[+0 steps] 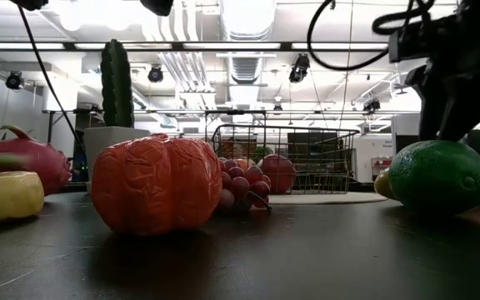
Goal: Build produce basket
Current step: Put the yellow mango into the wire basket
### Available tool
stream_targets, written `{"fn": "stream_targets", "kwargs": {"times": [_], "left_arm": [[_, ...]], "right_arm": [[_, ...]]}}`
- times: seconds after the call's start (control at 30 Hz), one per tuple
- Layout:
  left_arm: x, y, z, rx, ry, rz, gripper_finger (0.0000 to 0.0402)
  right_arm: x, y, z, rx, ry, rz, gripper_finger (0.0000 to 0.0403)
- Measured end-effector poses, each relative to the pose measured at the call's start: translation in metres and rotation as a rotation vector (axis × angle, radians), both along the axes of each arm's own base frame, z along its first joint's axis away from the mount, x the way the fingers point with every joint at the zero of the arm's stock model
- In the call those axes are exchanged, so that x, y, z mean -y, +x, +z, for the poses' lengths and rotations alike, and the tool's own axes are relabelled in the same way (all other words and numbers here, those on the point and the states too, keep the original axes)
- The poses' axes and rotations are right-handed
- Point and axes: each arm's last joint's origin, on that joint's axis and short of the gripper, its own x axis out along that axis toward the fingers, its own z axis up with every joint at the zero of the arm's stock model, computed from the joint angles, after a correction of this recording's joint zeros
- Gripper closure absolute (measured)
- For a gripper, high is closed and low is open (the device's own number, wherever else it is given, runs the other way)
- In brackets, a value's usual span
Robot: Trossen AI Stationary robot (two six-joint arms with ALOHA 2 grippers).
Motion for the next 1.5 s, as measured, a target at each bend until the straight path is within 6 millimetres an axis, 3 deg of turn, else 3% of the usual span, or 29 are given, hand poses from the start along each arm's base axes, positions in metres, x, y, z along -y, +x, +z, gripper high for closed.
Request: {"fn": "stream_targets", "kwargs": {"times": [0.43,0.8,0.97,1.1,1.33,1.5], "left_arm": [[-0.002,0.0,-0.003,-0.008,0.005,0.007,0.0333],[-0.006,-0.002,-0.005,-0.008,0.101,0.09,0.0333],[-0.011,-0.011,0.006,0.027,0.147,0.121,0.0333],[-0.017,-0.027,0.013,0.055,0.155,0.127,0.0333],[-0.03,-0.054,0.01,0.095,0.167,0.149,0.0333],[-0.035,-0.062,0.008,0.13,0.16,0.161,0.0333]], "right_arm": [[0.015,0.022,-0.028,-0.181,-0.016,0.007,0.0161],[0.014,0.026,-0.027,-0.161,-0.008,0.008,0.027],[0.014,0.025,-0.024,-0.152,0.026,0.006,0.029],[0.012,0.026,-0.009,-0.104,0.069,-0.011,0.0293],[0.01,0.04,0.046,0.094,0.089,0.0,0.0294],[0.018,0.059,0.09,0.23,0.069,0.027,0.0297]]}}
